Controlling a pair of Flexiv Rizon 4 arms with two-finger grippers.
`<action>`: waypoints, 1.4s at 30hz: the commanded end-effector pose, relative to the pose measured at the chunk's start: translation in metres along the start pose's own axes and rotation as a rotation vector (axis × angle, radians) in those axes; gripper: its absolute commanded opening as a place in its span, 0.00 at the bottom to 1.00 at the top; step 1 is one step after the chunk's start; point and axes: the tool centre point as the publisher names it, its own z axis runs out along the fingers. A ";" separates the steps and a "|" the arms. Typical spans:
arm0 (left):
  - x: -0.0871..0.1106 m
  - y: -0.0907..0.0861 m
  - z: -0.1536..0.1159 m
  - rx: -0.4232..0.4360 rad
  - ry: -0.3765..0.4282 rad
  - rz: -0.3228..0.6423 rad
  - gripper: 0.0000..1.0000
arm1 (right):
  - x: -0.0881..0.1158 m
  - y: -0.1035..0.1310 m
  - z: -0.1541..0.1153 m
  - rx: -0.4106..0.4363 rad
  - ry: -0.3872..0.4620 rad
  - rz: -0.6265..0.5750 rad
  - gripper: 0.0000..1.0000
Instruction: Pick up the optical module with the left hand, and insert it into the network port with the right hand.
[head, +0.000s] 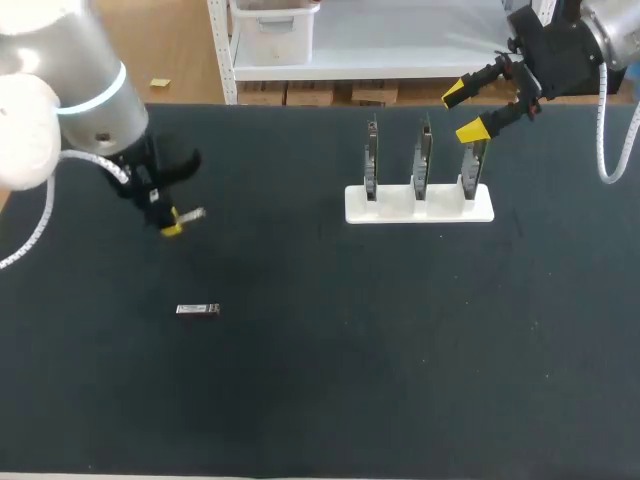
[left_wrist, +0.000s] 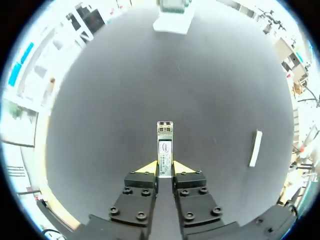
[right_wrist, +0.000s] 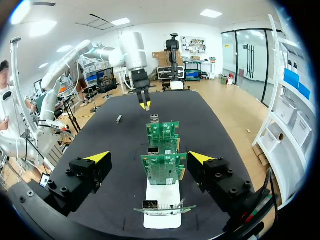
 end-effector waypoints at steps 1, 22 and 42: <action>-0.019 0.005 -0.020 -0.038 -0.092 0.020 0.00 | 0.000 0.002 0.000 0.005 0.001 -0.001 1.00; -0.228 0.063 -0.111 0.030 -0.903 0.033 0.00 | 0.000 0.002 0.000 0.005 0.001 -0.001 1.00; -0.365 0.019 -0.109 0.247 -1.171 0.215 0.00 | 0.000 0.002 0.000 0.005 0.001 -0.001 1.00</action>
